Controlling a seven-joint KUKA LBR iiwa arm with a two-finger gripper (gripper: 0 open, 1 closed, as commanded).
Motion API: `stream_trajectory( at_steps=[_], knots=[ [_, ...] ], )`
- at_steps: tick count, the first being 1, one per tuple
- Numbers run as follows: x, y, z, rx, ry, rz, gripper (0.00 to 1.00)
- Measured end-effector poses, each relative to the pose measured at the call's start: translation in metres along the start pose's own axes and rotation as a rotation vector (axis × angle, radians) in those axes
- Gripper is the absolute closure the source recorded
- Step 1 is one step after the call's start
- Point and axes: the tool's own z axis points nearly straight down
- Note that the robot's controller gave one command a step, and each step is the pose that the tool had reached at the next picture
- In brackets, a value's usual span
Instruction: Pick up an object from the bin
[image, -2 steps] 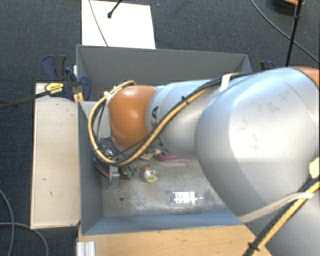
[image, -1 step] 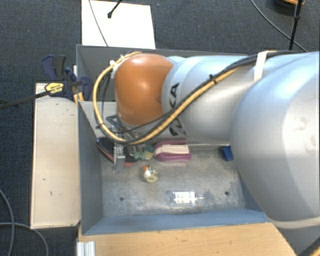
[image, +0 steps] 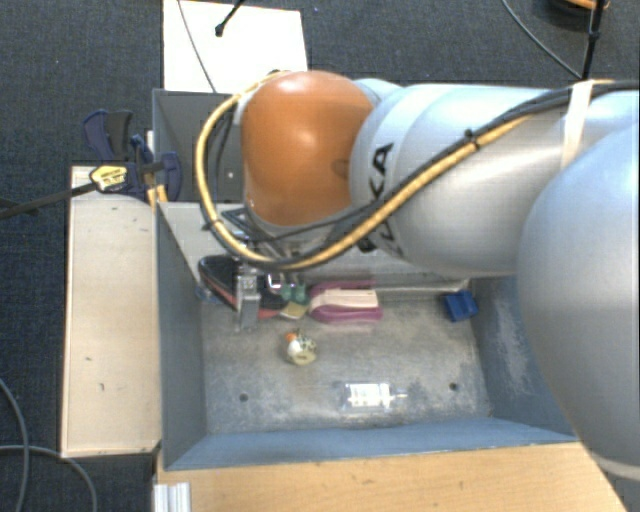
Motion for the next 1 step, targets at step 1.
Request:
stream_trajectory(
  at_steps=[1],
  knots=[
    [-0.0176,-0.0384,0.0001,0.003,0.003,-0.040,1.00]
  ],
)
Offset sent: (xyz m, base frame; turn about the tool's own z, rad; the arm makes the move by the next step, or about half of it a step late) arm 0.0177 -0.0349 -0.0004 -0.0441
